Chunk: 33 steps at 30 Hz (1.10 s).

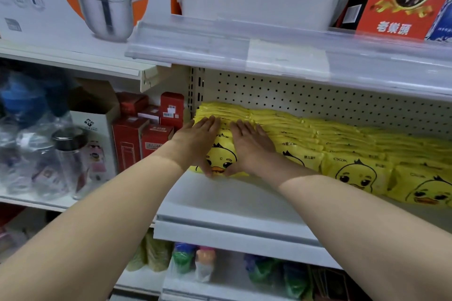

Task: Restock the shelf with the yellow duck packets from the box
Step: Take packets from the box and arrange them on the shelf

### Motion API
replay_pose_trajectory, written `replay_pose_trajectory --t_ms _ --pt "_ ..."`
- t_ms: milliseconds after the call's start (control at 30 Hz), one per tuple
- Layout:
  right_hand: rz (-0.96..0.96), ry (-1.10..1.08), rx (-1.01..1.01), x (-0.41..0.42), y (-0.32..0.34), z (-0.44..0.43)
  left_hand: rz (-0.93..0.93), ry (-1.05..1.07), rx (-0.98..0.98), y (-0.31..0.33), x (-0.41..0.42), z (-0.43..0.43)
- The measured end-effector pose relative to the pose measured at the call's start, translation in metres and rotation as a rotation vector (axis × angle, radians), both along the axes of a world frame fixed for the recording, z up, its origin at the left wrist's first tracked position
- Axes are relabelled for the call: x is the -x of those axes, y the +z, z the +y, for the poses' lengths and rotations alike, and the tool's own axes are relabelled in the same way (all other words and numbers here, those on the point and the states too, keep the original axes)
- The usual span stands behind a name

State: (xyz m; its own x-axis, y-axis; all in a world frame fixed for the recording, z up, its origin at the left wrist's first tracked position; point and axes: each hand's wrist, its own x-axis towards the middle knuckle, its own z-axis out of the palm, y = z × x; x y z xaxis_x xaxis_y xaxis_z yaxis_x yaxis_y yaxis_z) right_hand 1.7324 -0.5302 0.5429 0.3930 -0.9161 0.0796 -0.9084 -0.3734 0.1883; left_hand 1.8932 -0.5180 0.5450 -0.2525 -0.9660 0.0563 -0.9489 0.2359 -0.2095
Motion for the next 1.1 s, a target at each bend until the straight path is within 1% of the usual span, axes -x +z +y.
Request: replay_pose_trajectory --t_ms 300,567,767,900,1000,1100 --pt "-0.013 0.013 0.032 0.000 -0.005 -0.012 -0.070 0.020 0.060 -0.004 0.003 -0.012" --pt "-0.019 0.012 0.044 -0.001 -0.005 -0.012 -0.022 0.035 0.034 -0.002 0.005 -0.011" --pt "-0.030 0.027 0.038 0.003 0.004 0.003 -0.109 0.081 0.043 -0.001 0.008 -0.002" --pt "-0.078 0.053 0.048 0.023 0.017 0.022 -0.145 0.150 0.112 -0.001 0.015 0.011" --pt "-0.113 0.049 0.063 0.054 0.030 0.039 -0.102 0.186 0.086 0.008 0.025 0.027" --pt "-0.110 -0.001 0.074 0.091 0.043 0.059 -0.051 0.205 0.064 0.026 0.044 0.047"
